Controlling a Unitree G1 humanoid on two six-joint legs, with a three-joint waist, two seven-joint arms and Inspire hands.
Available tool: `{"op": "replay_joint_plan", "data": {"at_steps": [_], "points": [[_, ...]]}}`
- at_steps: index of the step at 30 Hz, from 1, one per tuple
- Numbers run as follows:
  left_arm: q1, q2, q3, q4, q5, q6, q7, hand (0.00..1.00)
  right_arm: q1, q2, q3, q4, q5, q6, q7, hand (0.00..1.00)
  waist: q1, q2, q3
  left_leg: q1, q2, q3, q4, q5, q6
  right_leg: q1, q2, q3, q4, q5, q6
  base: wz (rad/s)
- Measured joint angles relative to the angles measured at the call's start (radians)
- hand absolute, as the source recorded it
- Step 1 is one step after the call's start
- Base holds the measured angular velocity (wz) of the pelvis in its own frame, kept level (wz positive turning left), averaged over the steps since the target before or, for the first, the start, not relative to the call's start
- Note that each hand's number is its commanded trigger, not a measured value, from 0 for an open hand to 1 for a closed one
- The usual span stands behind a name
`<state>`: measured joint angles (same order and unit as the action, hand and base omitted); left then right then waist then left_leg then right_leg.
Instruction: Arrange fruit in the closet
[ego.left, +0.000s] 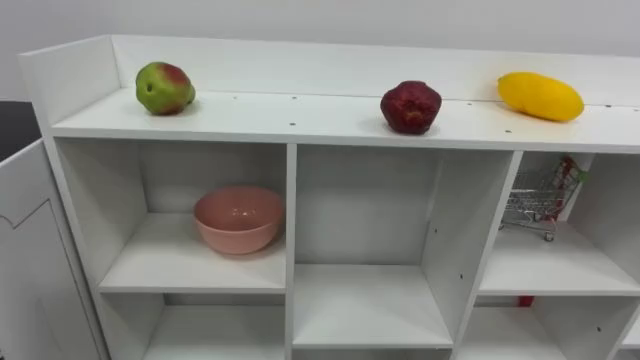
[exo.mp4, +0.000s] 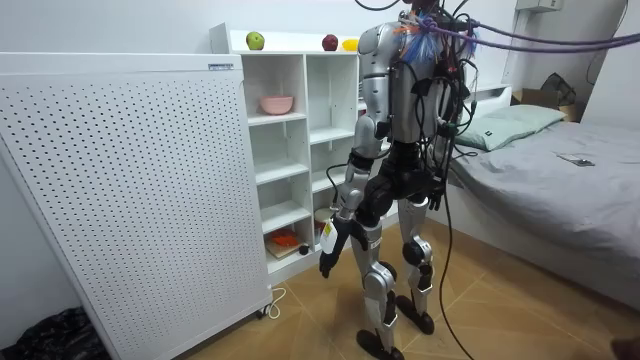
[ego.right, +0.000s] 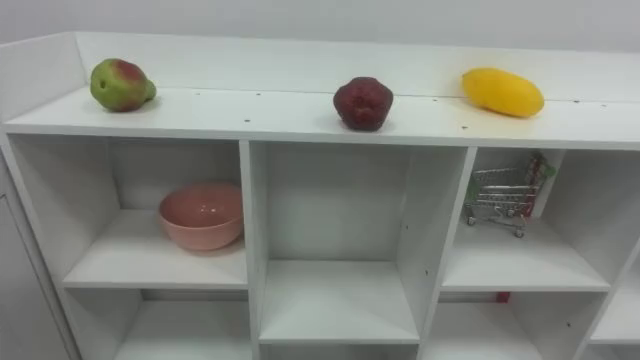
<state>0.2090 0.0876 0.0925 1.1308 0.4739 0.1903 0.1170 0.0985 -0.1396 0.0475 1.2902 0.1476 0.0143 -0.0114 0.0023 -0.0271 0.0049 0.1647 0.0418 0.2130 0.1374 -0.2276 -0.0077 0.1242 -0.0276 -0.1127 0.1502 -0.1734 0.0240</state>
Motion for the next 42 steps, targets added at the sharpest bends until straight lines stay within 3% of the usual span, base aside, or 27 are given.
{"op": "replay_joint_plan", "data": {"at_steps": [13, 18, 21, 23, 27, 29, 32, 34, 37, 42], "points": [[-0.005, 0.001, 0.001, 0.0, -0.001, -0.014, 0.01, 0.0, 0.0, 0.011, -0.006, 0.0, 0.041, -0.013, -0.044, 0.0, -0.001, 0.004, 0.0003, 0.002, 0.0, 0.0, -0.001, 0.0, 0.0, 0.003, 0.0, 0.001, 0.0, 0.0, 0.0, 0.0], [-0.004, 0.004, 0.003, -0.002, 0.0, -0.036, 0.009, 0.0, -0.001, 0.015, -0.055, -0.001, 0.053, -0.012, -0.063, 0.0, -0.003, 0.01, 0.0, 0.002, 0.0, 0.0, -0.001, 0.0, 0.0, 0.001, 0.0, 0.001, 0.001, 0.0, 0.0, 0.0], [-0.009, 0.005, 0.013, -0.021, -0.002, -0.048, 0.007, 0.0, -0.012, 0.014, -0.129, -0.053, 0.066, -0.008, -0.087, 0.0, -0.012, 0.014, -0.0009, -0.001, 0.0, -0.001, 0.001, 0.0, 0.0, 0.0, -0.001, 0.001, 0.003, 0.0, 0.0, 0.0], [-0.019, 0.01, 0.029, -0.022, -0.002, -0.072, 0.007, 0.0, -0.028, 0.014, -0.18, -0.134, 0.071, -0.008, -0.116, 0.0, -0.023, 0.015, 0.0021, -0.001, -0.001, 0.0, 0.004, 0.0, 0.0, -0.002, -0.001, 0.002, 0.005, 0.0, 0.0, -0.03], [-0.043, 0.017, 0.045, -0.038, -0.009, -0.132, 0.011, 0.0, -0.039, 0.014, -0.229, -0.488, 0.074, -0.017, -0.206, 0.0, -0.024, 0.022, 0.0033, -0.006, 0.0, 0.018, 0.005, 0.0, 0.0, -0.021, 0.0, 0.013, 0.01, 0.0, 0.0, -0.1], [-0.045, 0.016, 0.042, -0.052, -0.013, -0.139, 0.012, 0.0, -0.042, 0.016, -0.223, -0.68, 0.074, -0.033, -0.244, 0.0, -0.021, 0.022, 0.0029, -0.009, 0.001, 0.027, 0.005, 0.0, 0.0, -0.027, 0.002, 0.023, 0.013, 0.0, 0.0, -0.13], [-0.042, 0.017, 0.039, -0.052, -0.052, -0.17, 0.027, 0.0, -0.039, 0.022, -0.204, -0.949, 0.04, -0.088, -0.302, 0.0, -0.018, 0.017, 0.0004, -0.014, 0.001, 0.031, 0.006, 0.0, 0.0, -0.044, 0.002, 0.028, 0.017, 0.0, 0.0, -0.05], [-0.039, 0.023, 0.022, -0.054, -0.053, -0.182, 0.051, 0.0, -0.039, 0.023, -0.185, -1.096, 0.028, -0.101, -0.345, 0.0, -0.017, -0.002, -0.0019, -0.017, 0.001, 0.032, 0.006, 0.0, 0.0, -0.048, 0.002, 0.031, 0.02, 0.0, 0.0, -0.04], [-0.039, 0.024, 0.021, -0.054, -0.051, -0.203, 0.075, 0.0, -0.039, 0.026, -0.186, -1.224, -0.015, -0.128, -0.399, 0.0, 0.004, -0.012, -0.0074, -0.017, -0.002, 0.032, 0.006, 0.0, 0.0, -0.052, 0.002, 0.046, 0.021, 0.001, 0.001, -0.14], [-0.029, 0.024, 0.001, -0.028, -0.05, -0.239, 0.1, 0.0, -0.041, 0.025, -0.183, -1.369, -0.077, -0.174, -0.456, 0.0, 0.011, -0.005, -0.0062, -0.019, -0.001, 0.03, 0.006, 0.0, 0.0, -0.056, 0.004, 0.054, 0.019, 0.004, 0.0, -0.07]]}}
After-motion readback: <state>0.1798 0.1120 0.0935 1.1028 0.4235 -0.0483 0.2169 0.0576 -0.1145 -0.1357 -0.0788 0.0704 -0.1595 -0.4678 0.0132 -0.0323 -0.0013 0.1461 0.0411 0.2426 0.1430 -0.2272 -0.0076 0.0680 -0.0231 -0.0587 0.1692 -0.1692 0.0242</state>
